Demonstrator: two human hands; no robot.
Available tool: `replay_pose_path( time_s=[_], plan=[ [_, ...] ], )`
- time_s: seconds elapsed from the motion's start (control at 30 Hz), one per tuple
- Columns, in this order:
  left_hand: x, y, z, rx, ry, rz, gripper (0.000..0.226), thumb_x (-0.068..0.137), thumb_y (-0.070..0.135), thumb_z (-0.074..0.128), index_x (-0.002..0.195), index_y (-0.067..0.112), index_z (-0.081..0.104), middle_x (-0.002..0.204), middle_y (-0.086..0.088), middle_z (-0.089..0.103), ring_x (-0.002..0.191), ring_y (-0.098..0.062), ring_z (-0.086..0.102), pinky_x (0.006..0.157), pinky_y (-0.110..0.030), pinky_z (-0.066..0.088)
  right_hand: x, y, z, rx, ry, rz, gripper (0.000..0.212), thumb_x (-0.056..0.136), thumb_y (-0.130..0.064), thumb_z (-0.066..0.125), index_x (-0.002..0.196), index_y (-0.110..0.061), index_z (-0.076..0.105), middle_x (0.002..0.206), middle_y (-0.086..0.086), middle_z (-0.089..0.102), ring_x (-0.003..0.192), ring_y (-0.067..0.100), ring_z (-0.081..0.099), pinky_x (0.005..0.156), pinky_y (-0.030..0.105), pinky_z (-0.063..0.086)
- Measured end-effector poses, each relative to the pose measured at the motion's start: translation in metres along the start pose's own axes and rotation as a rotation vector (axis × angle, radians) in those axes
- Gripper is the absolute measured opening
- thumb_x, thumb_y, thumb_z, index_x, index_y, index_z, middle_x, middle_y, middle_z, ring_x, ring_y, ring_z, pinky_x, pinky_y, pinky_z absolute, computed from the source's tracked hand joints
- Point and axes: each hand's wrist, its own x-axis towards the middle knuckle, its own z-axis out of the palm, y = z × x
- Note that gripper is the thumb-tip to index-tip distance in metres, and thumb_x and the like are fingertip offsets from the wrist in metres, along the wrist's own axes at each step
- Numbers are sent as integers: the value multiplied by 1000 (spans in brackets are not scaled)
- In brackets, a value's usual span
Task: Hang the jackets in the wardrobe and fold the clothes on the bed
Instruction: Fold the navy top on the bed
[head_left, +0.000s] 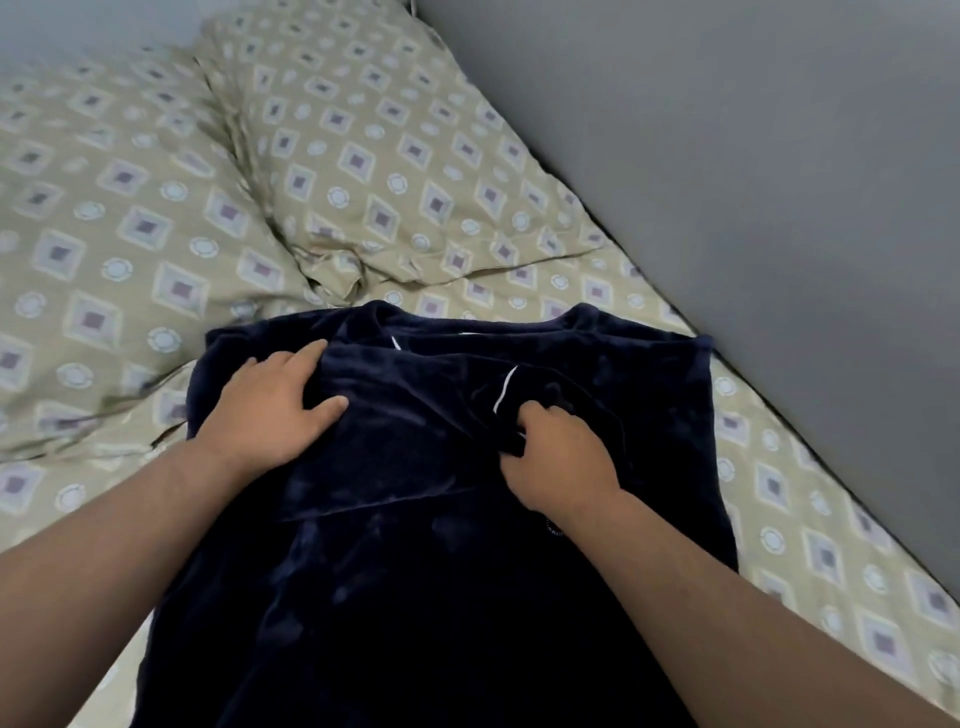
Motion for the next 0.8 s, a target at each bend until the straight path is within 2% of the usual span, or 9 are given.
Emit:
replay_pose_path(
  time_s=[0.07, 0.1, 0.2, 0.33, 0.4, 0.5, 0.6, 0.7, 0.8],
  plan=[
    [-1, -4, 3, -5, 22, 24, 78, 90, 54, 56, 155, 20, 28, 144, -13, 50, 137, -28, 41, 121, -45, 18, 5, 9, -6, 265, 28, 46, 15, 86, -31, 67, 89, -17, 61, 83, -2, 63, 79, 19, 63, 74, 34, 53],
    [-1, -6, 4, -10, 24, 33, 80, 90, 55, 56, 155, 21, 26, 147, -11, 48, 139, -27, 40, 121, -44, 17, 6, 16, -12, 434, 12, 72, 17, 85, -32, 70, 82, -17, 63, 78, -3, 65, 73, 13, 64, 70, 31, 53],
    [-2, -10, 7, -8, -20, 48, 89, 88, 59, 55, 158, 22, 17, 157, -6, 37, 147, -26, 29, 122, -42, 12, 5, 40, -28, 737, 96, 112, 44, 81, -52, 70, 82, -8, 67, 82, 9, 69, 76, 12, 67, 71, 35, 52],
    [-4, -7, 15, -27, -46, 39, 92, 87, 57, 60, 159, 22, 15, 161, -7, 29, 150, -24, 22, 123, -41, 11, 10, 53, -24, 558, 108, 190, 41, 88, -53, 66, 114, -22, 63, 107, -12, 62, 100, 10, 60, 78, 24, 44],
    [-4, -4, 16, -42, -46, 15, 92, 87, 54, 64, 159, 22, 16, 161, -8, 29, 150, -25, 22, 123, -41, 11, 16, 45, -19, 468, 81, 159, 60, 83, -59, 68, 130, -25, 56, 114, -16, 53, 97, 4, 52, 75, 18, 40],
    [-1, -1, 13, -87, -55, -16, 90, 84, 48, 70, 157, 23, 23, 157, -8, 36, 147, -27, 29, 123, -44, 14, 22, 32, -19, 585, 109, 208, 76, 79, -59, 73, 139, -25, 41, 108, -16, 49, 81, -2, 49, 62, 14, 37],
    [0, -1, 9, -154, -36, 11, 86, 81, 43, 74, 153, 24, 33, 153, -4, 43, 142, -25, 38, 119, -49, 26, 26, 31, -22, 619, 58, 250, 55, 81, -39, 79, 122, -15, 52, 99, -9, 62, 78, 8, 62, 62, 25, 53],
    [0, -3, 10, -155, -48, 23, 85, 83, 41, 72, 155, 26, 29, 158, -6, 36, 147, -23, 29, 121, -47, 20, 21, 48, -34, 1009, -141, 348, 12, 85, -11, 74, 97, -9, 73, 95, 15, 76, 76, 30, 74, 66, 45, 63],
    [-1, -3, 14, -146, -67, 4, 90, 85, 40, 72, 158, 24, 23, 163, -8, 23, 151, -21, 18, 124, -42, 12, 16, 80, -45, 1487, -51, 450, 20, 88, -6, 66, 102, -18, 73, 99, 12, 77, 84, 28, 75, 65, 43, 60]
  ],
)
